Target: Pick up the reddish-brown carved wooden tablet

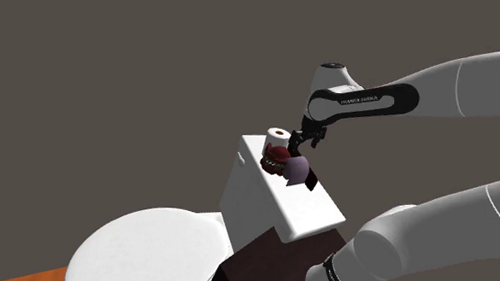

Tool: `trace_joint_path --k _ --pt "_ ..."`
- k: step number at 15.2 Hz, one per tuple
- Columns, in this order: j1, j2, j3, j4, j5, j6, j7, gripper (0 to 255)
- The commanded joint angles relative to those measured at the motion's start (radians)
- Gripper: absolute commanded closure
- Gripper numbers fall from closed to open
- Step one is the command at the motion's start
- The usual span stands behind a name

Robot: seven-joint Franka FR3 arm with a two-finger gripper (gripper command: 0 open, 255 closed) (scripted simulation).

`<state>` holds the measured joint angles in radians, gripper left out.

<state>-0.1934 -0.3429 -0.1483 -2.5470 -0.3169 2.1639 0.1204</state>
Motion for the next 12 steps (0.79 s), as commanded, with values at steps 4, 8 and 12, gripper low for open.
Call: trace_joint_path --k 4,8,12 --pt "-0.026 0.092 -0.018 -0.004 -0.043 0.117 0.032 0" --pt "-0.030 0.132 -0.021 -0.025 -0.056 0.177 0.048 0" --pt "-0.031 0.158 -0.023 -0.026 -0.061 0.203 0.054 255"
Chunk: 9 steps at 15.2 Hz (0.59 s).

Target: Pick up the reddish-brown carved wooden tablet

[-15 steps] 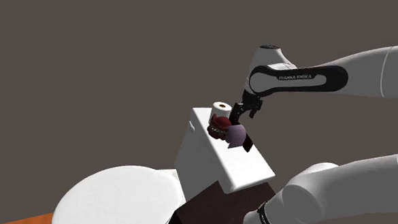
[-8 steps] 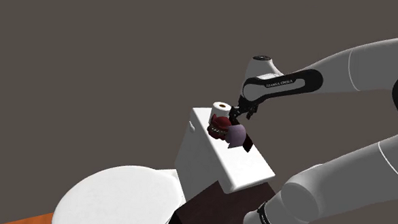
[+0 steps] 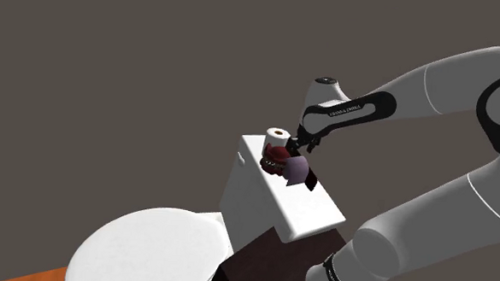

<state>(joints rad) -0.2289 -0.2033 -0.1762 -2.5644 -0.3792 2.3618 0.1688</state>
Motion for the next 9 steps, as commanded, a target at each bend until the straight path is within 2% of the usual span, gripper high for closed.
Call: trace_joint_path --k 1,9 --pt "0.001 0.021 0.001 -0.009 0.000 0.010 0.001 255" --pt "0.004 0.010 0.005 -0.015 0.000 0.003 0.007 255"
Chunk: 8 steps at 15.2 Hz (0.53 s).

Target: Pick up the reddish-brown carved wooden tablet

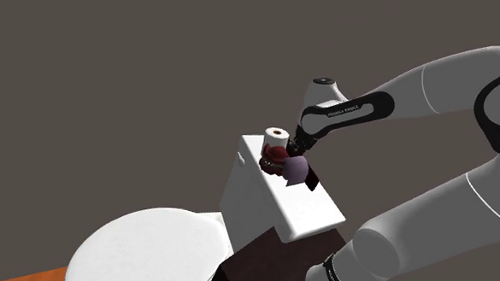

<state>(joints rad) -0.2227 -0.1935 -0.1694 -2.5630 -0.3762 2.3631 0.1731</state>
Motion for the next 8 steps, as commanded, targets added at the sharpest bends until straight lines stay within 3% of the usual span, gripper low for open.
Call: trace_joint_path --k 1,8 --pt "-0.001 -0.011 -0.001 -0.012 0.001 -0.013 -0.002 255" --pt "0.006 -0.080 0.005 0.027 0.023 -0.119 -0.031 255"
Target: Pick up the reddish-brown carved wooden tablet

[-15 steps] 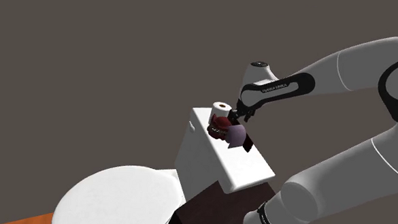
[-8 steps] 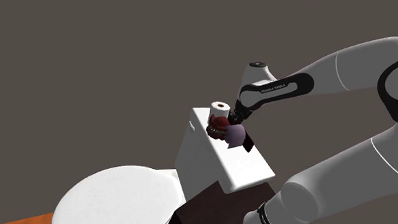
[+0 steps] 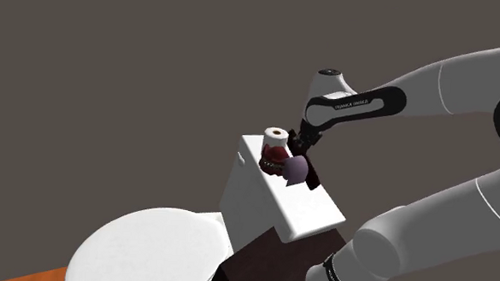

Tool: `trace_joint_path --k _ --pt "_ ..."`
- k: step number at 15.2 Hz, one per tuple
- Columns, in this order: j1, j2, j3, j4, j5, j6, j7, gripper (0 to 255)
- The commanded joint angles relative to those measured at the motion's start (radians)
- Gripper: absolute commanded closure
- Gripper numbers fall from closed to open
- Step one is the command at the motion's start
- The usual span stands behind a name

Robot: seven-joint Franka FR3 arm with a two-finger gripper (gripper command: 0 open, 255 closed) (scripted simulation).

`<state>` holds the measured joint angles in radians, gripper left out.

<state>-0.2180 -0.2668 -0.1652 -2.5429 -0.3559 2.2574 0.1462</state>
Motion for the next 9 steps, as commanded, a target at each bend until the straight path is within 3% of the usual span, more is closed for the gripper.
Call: trace_joint_path --k 1,9 --pt "0.002 -0.015 0.001 0.013 0.006 -0.028 -0.007 255" --pt "0.007 -0.062 0.007 0.058 0.021 -0.118 -0.029 255"
